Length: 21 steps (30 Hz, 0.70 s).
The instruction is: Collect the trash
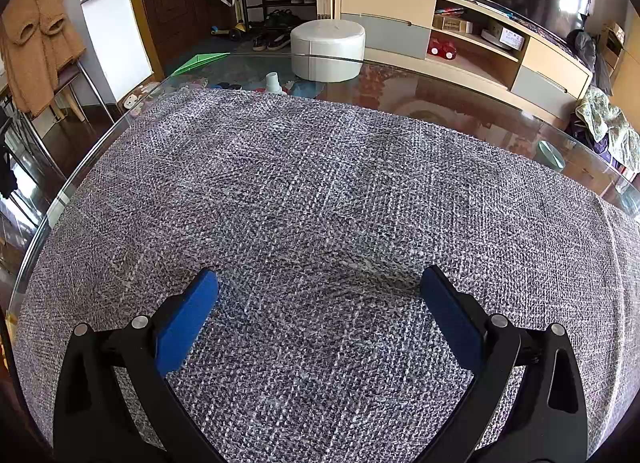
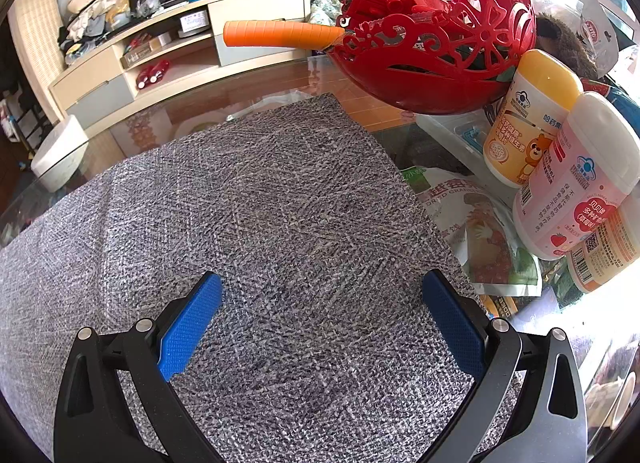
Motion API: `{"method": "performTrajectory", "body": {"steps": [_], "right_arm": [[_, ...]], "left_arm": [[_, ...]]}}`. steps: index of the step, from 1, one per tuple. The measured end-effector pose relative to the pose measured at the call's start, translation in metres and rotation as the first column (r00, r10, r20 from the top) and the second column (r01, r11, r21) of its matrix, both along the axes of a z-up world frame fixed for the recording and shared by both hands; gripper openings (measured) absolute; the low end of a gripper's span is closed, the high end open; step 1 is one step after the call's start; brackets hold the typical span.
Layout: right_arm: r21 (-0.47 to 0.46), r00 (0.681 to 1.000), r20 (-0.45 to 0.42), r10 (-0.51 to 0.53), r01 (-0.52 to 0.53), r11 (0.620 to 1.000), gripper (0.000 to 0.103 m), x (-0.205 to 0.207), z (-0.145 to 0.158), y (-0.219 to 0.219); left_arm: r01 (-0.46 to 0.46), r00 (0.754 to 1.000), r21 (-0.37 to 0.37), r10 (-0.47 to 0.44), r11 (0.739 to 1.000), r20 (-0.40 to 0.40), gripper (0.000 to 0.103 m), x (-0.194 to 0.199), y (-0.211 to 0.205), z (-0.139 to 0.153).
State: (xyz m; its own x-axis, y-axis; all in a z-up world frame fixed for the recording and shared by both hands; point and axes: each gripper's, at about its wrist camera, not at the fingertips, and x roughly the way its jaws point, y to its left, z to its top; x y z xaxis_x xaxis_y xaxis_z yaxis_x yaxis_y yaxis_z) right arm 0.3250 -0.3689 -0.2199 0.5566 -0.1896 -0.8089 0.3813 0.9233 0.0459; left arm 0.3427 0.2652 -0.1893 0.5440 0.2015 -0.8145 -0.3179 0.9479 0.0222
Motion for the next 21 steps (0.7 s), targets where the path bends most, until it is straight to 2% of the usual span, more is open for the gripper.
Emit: {"method": "performTrajectory", "body": {"steps": [21], "right_arm": [[0.000,1.000,0.000,0.000,0.000,1.000,0.101,-0.0003,0.0000,-0.0001]], "left_arm": [[0.000,1.000,0.000,0.000,1.000,0.000,0.096,-0.0001,-0.0012,0.0001]]}}
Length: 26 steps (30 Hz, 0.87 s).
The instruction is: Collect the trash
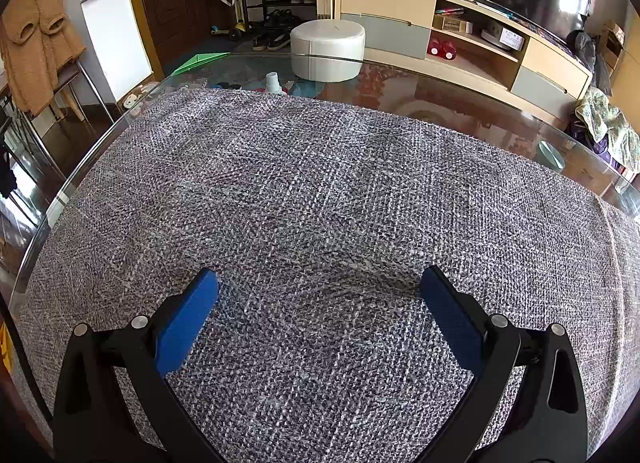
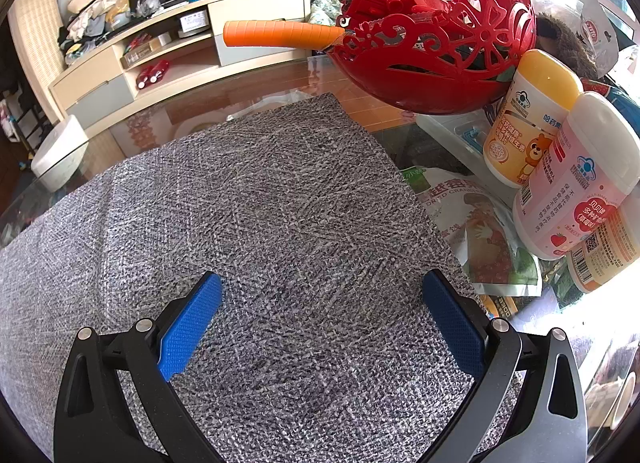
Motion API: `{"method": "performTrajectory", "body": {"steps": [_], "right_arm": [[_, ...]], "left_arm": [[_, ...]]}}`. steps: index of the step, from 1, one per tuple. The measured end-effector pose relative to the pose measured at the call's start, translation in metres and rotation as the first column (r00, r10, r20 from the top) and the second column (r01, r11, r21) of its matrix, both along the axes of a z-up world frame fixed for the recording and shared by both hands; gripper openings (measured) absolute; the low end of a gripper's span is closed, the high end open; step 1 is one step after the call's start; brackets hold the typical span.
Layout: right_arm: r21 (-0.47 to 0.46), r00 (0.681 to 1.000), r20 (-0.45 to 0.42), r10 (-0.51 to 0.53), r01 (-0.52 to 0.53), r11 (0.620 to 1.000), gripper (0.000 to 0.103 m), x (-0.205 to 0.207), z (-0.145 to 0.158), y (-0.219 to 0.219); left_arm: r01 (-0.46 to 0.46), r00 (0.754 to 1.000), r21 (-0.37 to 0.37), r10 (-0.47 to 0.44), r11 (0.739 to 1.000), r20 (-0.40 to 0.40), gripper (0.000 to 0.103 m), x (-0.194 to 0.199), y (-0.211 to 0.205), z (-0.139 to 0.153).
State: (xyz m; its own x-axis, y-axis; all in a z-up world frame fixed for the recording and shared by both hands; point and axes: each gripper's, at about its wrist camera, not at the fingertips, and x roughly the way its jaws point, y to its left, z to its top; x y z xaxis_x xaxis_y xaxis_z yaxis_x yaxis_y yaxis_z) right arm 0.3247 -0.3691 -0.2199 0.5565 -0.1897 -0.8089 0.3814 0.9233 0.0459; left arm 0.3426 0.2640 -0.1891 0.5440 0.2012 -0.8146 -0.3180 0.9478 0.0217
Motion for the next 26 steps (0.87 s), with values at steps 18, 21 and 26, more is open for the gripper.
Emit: {"method": "performTrajectory", "body": {"steps": [18,21,26], "right_arm": [[0.000,1.000,0.000,0.000,0.000,1.000,0.101,0.000,0.000,0.000],[0.000,1.000,0.000,0.000,0.000,1.000,0.101,0.001,0.000,0.000],[0.000,1.000,0.000,0.000,0.000,1.000,0.101,0.000,0.000,0.000]], "left_arm": [[0.015,1.000,-0.006,-0.015,1.000,0.000,0.096,0.010,0.005,-0.002],[0.014,1.000,-0.004,-0.014,1.000,-0.001,0.097,0.011,0.006,-0.002],[0.014,1.000,-0.004,-0.014,1.000,-0.001,0.096,0.011,0.005,-0.002]]}}
